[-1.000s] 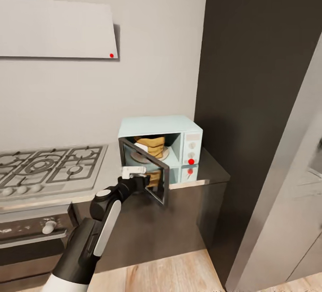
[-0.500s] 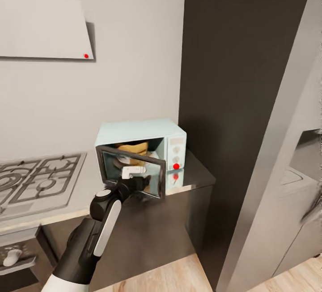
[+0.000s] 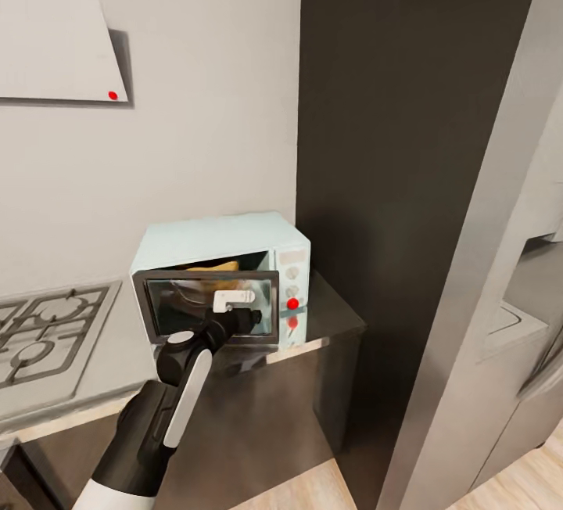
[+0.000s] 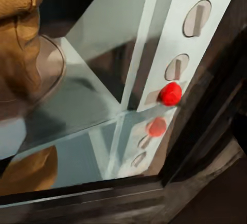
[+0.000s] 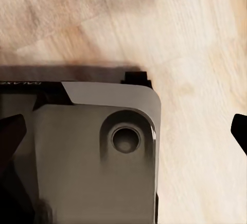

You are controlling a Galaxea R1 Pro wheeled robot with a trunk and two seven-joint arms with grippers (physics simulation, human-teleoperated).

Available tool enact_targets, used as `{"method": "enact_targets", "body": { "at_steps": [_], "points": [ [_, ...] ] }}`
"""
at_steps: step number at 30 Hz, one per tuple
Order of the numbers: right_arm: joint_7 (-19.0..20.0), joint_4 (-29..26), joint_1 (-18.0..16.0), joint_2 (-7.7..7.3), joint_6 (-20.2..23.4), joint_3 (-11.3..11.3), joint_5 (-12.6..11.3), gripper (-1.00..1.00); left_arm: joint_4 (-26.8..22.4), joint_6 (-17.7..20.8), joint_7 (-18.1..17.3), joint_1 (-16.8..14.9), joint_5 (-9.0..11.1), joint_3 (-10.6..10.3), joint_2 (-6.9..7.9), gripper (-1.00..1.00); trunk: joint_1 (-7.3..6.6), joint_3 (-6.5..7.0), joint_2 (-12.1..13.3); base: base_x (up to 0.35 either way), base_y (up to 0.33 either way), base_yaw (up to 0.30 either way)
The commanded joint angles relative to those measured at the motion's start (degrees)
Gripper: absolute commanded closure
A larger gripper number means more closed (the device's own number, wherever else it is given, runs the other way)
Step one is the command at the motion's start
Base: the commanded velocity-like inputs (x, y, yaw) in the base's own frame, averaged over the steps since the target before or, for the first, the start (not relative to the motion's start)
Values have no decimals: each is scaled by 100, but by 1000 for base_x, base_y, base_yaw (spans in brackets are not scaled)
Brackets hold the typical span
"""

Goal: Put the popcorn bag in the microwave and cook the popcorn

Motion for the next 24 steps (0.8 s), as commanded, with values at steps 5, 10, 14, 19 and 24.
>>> {"method": "enact_targets", "body": {
  "at_steps": [5,10,14,19,24],
  "points": [
    [14,7,-6,-11,15,-49,48,-100,-5,16,58,-7,53,2,3,-100,2,-7,-4,181,0,-1],
    [22,7,-6,-12,16,-49,48,-100,-5,10,56,-7,47,10,3,-100,2,-7,-4,197,0,0],
    [20,7,-6,-17,16,-49,48,-100,-5,1,56,-6,52,10,3,-100,2,-7,-4,206,0,0],
    [16,7,-6,-12,16,-49,48,-100,-5,-10,56,-7,53,8,3,-100,2,-7,-4,200,0,0],
    [16,7,-6,-12,16,-49,48,-100,-14,32,56,-2,87,-12,-13,-100,2,-7,-4,89,0,0]
  ]
}}
